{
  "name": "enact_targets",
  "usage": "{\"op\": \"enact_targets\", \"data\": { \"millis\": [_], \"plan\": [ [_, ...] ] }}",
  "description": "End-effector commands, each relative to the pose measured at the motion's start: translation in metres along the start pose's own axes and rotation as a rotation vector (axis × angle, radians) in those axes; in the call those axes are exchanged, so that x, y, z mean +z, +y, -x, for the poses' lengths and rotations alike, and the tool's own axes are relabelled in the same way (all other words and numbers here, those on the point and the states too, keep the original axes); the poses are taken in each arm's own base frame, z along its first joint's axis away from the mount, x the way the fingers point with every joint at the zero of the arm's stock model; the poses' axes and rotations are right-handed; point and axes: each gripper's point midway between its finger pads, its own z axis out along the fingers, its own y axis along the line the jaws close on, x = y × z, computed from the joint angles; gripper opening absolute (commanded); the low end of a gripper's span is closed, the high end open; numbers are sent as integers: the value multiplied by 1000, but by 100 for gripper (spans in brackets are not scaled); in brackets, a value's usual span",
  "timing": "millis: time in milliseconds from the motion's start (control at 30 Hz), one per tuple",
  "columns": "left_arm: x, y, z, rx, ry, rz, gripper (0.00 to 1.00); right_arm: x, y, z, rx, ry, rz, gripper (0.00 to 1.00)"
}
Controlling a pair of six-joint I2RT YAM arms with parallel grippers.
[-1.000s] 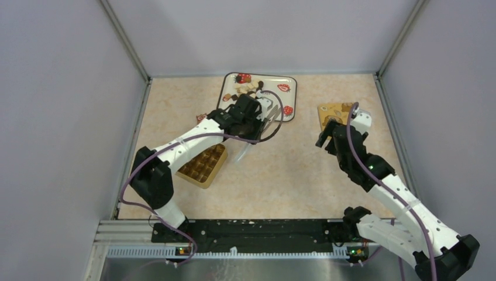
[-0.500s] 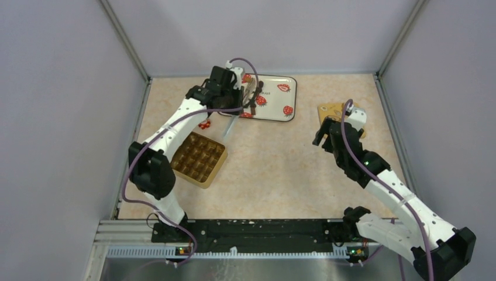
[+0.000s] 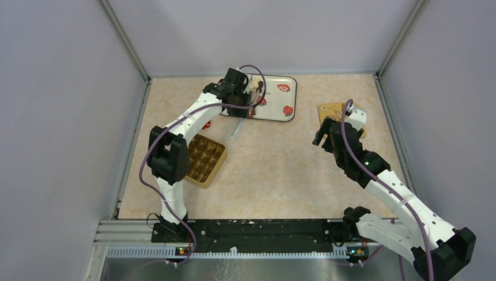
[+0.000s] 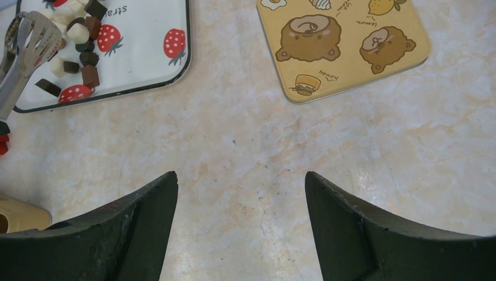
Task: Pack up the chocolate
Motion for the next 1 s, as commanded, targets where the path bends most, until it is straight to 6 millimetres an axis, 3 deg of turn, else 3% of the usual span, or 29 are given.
{"op": "enact_targets", "data": {
  "millis": [0, 267, 733, 967],
  "plan": [
    [-4, 0, 25, -39, -71, 21, 38, -6, 3, 15, 33, -48, 19, 78],
    [7, 2, 20, -79, -34, 38, 46, -6, -1, 10, 36, -43, 14, 78],
    [9, -2, 11, -150, -9, 41, 49, -6, 1, 5, 36, -34, 32, 78],
    [12, 5, 6, -164, -9, 102, 50, -5, -1, 1, 41, -24, 32, 78]
  ]
}}
